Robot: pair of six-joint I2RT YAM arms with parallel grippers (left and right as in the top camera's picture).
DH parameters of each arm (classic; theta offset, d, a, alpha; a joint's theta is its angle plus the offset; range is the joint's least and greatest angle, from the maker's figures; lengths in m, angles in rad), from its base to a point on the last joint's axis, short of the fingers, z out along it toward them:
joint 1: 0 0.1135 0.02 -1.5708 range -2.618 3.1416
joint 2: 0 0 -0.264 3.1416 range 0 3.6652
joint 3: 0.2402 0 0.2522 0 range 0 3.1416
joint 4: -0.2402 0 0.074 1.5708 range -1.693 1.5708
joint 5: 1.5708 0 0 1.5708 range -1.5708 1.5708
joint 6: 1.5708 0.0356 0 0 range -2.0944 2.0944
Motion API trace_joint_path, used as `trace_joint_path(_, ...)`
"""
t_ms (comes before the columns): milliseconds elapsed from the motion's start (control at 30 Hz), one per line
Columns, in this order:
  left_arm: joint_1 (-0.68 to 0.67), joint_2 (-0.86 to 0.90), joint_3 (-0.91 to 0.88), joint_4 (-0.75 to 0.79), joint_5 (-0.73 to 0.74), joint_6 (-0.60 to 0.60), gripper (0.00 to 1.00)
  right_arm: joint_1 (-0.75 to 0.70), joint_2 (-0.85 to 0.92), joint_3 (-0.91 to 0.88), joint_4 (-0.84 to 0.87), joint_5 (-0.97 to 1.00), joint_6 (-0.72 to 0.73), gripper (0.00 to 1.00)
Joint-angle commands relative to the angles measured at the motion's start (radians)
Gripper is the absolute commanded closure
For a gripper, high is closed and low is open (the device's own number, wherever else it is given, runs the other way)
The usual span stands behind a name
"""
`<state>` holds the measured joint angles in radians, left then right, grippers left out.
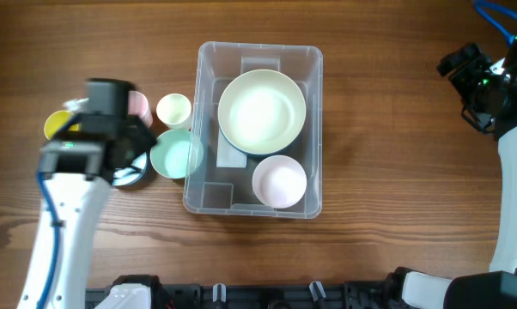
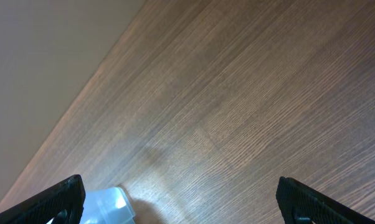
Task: Pack container
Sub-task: 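Grasp the light blue bowl with the left gripper and stack it in the container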
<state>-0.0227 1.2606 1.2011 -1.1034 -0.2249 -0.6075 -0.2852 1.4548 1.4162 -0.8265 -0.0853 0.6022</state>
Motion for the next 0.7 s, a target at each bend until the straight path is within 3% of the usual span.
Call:
trace_joint_path(0, 0.279, 0.04, -0.045, -0.004, 0.052, -0.107, 0.16, 0.002, 0.01, 0.008, 0.002, -0.005, 0.007, 0.0)
trace_joint_path(67, 0.395, 0.078, -0.092, 0.02, 0.098, -0.098, 0.15, 0.002, 0.01, 0.008, 0.002, -0.005, 0.007, 0.0)
trace_joint_path(100, 0.473, 0.126, -0.147, 0.08, 0.148, -0.027, 0.15, 0.002, 0.01, 0.008, 0.002, -0.005, 0.007, 0.0)
trace_joint_path(233, 0.52, 0.233, -0.236, 0.207, 0.272, 0.084, 0.2, 0.002, 0.01, 0.008, 0.002, -0.005, 0.007, 0.01)
trace_joint_path(333, 0.518, 0.32, -0.255, 0.261, 0.279, 0.108, 0.26, 0.002, 0.01, 0.008, 0.002, -0.005, 0.007, 0.01)
trace_joint_path(433, 0.518, 0.41, -0.255, 0.314, 0.323, 0.164, 0.4, 0.002, 0.01, 0.008, 0.003, -0.005, 0.007, 0.0)
trace_joint_path(467, 0.518, 0.428, -0.255, 0.319, 0.325, 0.164, 0.51, 0.002, 0.01, 0.008, 0.002, -0.005, 0.007, 0.0)
trace_joint_path(533, 0.518, 0.447, -0.255, 0.313, 0.325, 0.163, 0.86, 0.002, 0.01, 0.008, 0.002, -0.005, 0.007, 0.0)
trace_joint_path(567, 0.518, 0.446, -0.255, 0.304, 0.325, 0.163, 0.96, 0.002, 0.01, 0.008, 0.002, -0.005, 0.007, 0.0)
trace_joint_path(667, 0.518, 0.414, -0.255, 0.272, 0.325, 0.151, 0.96, 0.002, 0.01, 0.008, 0.002, -0.005, 0.007, 0.0)
